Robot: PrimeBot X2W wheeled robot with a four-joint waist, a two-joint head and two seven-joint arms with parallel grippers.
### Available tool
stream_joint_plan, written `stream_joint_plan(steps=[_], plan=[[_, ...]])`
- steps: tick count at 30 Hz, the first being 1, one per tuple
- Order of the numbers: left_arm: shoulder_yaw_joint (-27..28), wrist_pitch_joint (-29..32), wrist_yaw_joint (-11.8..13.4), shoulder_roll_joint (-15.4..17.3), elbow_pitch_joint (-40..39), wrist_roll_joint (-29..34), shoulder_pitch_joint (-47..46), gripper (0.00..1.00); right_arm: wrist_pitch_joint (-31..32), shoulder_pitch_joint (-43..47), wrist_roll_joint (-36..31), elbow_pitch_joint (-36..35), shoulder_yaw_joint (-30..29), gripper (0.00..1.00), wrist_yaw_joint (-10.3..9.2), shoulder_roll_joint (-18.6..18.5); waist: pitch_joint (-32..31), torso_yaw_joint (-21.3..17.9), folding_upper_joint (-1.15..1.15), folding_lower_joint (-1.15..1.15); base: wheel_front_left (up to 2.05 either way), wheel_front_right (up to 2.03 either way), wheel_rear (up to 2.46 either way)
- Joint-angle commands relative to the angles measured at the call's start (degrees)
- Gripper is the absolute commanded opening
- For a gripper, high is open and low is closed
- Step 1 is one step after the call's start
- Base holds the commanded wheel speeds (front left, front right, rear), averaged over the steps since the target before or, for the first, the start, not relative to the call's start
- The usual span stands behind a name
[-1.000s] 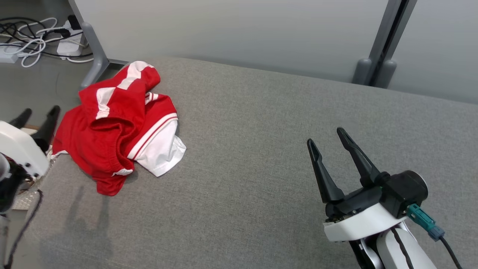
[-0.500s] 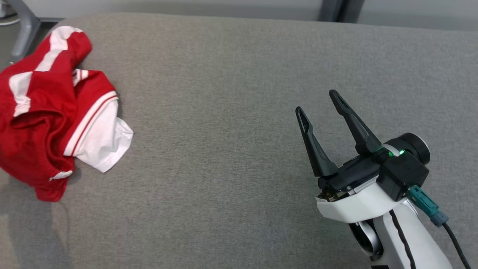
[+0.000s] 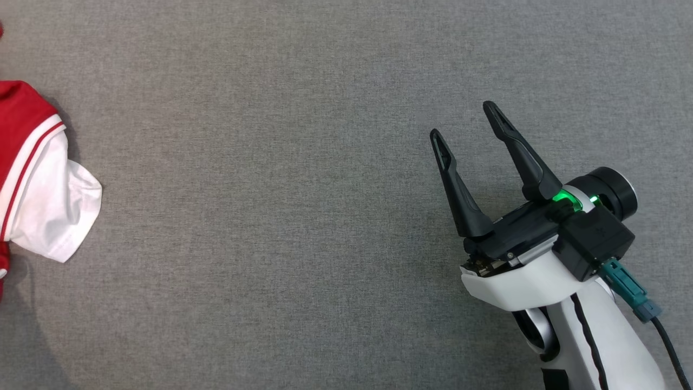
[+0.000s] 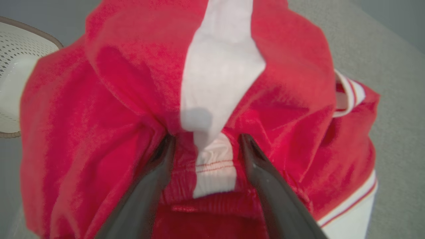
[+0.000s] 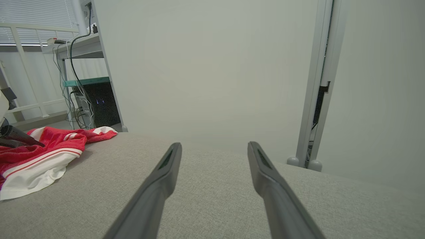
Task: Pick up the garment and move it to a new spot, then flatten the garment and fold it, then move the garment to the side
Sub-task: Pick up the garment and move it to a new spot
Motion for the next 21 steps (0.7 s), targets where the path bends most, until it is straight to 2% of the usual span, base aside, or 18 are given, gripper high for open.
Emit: stream_joint_plan(steps=[1, 2, 3, 5, 7, 9, 16, 21], plan=[[-0.6, 0.8, 0.0, 0.6, 0.1, -0.9, -0.8, 1.00, 0.0, -0.3, -0.3, -0.3, -0.4, 1.00, 0.01, -0.4, 0.5, -0.5, 0.00, 0.00, 0.00, 0.00, 0.00], [-1.1, 1.5, 0.0, 0.8, 0.2, -1.4, -0.7, 1.00, 0.0, -0.3, -0.3, -0.3, -0.5, 1.00, 0.01, -0.3, 0.5, -0.5, 0.00, 0.00, 0.00, 0.00, 0.00], [-1.6, 1.8, 0.0, 1.0, 0.1, -1.8, -0.7, 0.95, 0.0, -0.2, -0.3, -0.3, -0.5, 1.00, 0.01, -0.3, 0.5, -0.6, 0.00, 0.00, 0.00, 0.00, 0.00], [-2.4, 1.6, 0.0, 1.3, 0.1, -2.7, -0.7, 0.48, 0.0, -0.1, -0.2, -0.2, -0.7, 1.00, 0.01, -0.3, 0.3, -0.6, 0.00, 0.00, 0.00, 0.00, 0.00], [-3.3, 1.3, 0.0, 1.5, 0.3, -3.4, -0.7, 0.27, 0.0, 0.0, -0.1, 0.1, -0.6, 1.00, 0.01, -0.3, 0.0, -0.5, 0.00, 0.00, 0.00, 0.00, 0.00], [-4.1, 1.1, 0.0, 1.8, 0.3, -4.1, -0.9, 0.00, 0.0, 0.1, -0.1, 0.4, -0.5, 1.00, 0.01, -0.3, -0.2, -0.4, 0.00, 0.00, 0.00, 0.00, 0.00], [-7.1, -0.9, 0.0, 2.7, -1.0, -6.7, -1.5, 0.00, 0.0, -0.2, -0.1, 1.2, -0.5, 1.00, 0.01, -0.3, -0.9, 0.0, 0.00, 0.00, 0.00, 0.00, 0.00], [-10.2, -3.6, 0.0, 4.3, -2.4, -7.3, -1.8, 0.00, 0.0, 0.6, 1.2, 1.5, -0.3, 1.00, 0.01, -0.3, -3.6, 0.1, 0.00, 0.00, 0.00, 0.00, 0.00]])
